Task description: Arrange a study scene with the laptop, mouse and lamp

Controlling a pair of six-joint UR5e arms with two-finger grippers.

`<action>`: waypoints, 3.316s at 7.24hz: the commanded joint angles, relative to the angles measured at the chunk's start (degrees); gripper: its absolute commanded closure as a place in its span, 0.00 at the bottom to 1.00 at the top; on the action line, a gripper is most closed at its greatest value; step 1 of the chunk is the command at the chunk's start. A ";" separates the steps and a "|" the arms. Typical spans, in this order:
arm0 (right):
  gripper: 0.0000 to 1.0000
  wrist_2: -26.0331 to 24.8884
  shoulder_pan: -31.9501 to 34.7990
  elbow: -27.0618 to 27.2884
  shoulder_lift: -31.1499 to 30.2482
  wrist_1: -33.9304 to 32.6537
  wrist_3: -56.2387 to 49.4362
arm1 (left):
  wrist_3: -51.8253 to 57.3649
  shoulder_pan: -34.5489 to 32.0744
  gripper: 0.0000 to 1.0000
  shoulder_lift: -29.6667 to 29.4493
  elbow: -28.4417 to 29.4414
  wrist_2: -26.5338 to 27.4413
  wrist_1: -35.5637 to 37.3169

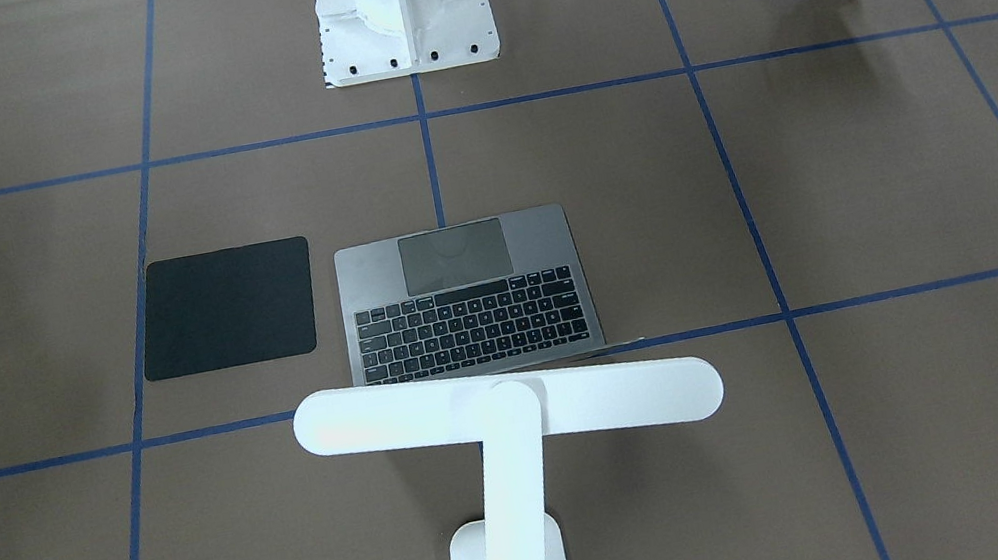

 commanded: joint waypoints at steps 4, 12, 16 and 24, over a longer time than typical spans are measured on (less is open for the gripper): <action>0.02 0.33 -0.09 -1.89 0.43 -0.07 0.06 | 0.00 -2.00 0.35 -6.82 -20.79 -1.86 25.36; 0.02 2.35 -0.26 -5.05 1.92 0.02 -0.02 | 3.24 -7.89 0.35 -35.44 -24.86 -1.95 55.05; 0.02 2.26 -0.26 -6.02 2.10 0.11 -0.37 | 8.52 -13.07 0.35 -56.00 -20.93 -1.95 73.17; 0.02 3.05 -0.26 -8.83 2.10 1.34 -0.81 | 17.57 -16.86 0.35 -93.52 9.71 -0.99 81.37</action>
